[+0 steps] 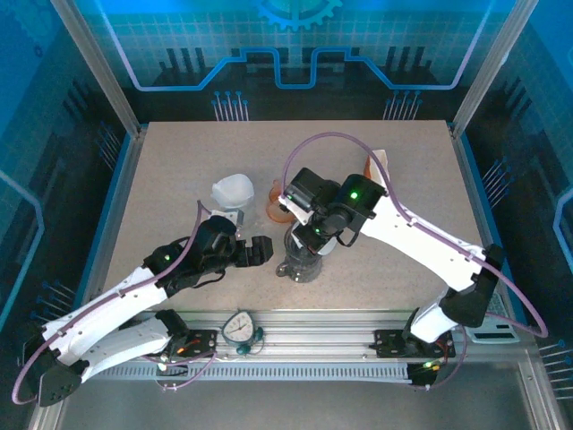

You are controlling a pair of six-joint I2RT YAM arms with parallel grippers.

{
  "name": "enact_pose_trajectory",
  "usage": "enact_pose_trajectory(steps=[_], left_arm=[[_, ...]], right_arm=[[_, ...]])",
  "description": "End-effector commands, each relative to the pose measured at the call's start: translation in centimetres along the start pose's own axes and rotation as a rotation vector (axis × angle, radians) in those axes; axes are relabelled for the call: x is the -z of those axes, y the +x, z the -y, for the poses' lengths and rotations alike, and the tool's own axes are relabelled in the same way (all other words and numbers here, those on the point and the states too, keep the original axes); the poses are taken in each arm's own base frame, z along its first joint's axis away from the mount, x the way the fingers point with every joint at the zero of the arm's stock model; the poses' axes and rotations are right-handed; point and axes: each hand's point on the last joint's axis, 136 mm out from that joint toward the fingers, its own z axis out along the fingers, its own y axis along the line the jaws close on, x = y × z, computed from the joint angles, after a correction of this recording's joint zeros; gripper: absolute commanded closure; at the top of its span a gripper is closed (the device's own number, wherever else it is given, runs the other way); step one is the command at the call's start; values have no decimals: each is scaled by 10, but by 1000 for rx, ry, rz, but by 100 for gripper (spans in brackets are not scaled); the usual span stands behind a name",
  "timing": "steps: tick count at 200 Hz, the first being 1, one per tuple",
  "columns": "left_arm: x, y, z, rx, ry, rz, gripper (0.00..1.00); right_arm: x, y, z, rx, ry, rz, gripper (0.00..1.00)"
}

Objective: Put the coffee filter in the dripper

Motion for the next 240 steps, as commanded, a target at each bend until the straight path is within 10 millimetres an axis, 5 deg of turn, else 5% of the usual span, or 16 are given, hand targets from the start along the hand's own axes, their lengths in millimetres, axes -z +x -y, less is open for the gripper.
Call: enact_pose_trajectory(steps=[1, 111, 171, 240], left_arm=[[6, -5, 9, -23, 31, 0, 1], [4, -2, 8, -19, 32, -16, 1], [2, 0, 9, -15, 38, -29, 1], [3, -4, 17, 26, 73, -36, 1]], right_arm=[[-1, 3, -3, 52, 22, -37, 100], [-49, 11, -12, 39, -10, -99, 100], [-57, 14, -13, 23, -22, -98, 100], [-27, 6, -11, 0, -32, 11, 67]])
